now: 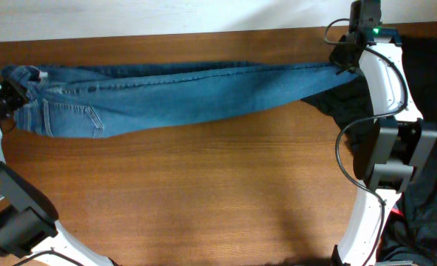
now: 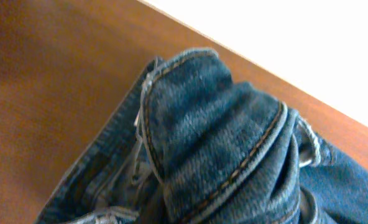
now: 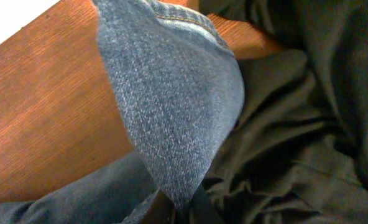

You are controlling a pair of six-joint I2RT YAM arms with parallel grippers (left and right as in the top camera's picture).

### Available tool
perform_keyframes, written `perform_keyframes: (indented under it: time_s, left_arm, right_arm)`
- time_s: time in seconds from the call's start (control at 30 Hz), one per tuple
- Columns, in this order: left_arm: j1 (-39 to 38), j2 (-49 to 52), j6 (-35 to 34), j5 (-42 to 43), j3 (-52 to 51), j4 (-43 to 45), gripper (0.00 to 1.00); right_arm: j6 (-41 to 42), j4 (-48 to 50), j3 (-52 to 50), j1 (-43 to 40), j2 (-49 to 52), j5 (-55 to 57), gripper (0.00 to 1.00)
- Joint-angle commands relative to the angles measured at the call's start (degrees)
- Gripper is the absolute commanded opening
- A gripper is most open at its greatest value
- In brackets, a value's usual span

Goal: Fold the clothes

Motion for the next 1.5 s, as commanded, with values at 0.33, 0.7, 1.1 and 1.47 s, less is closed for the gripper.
perform_keyframes:
  time_s: [0.33, 0.7, 1.1, 1.47]
  left_arm:
    - [-5.1, 7.7, -2.2, -6.7, 1.7, 6.4, 0.99]
    - [-1.8, 7.1, -4.5, -5.4, 8.2, -7.7, 0.99]
    - [-1.9, 7.1, -3.8, -5.4, 8.4, -14.3, 0.99]
    - [-1.9, 7.1, 0.0, -6.1, 8.4, -15.2, 0.99]
  right_arm:
    - [-3.6, 3.4, 0.7, -1.2, 2.4, -4.4, 0.74]
    - [-7.5, 3.6, 0.7, -1.9, 2.4, -4.2, 0.79]
    - [-5.4, 6.1, 2.1, -4.6, 2.1, -4.0, 0.79]
    - [-6.1, -10.8, 9.0, -12.1, 1.2, -23.4, 0.98]
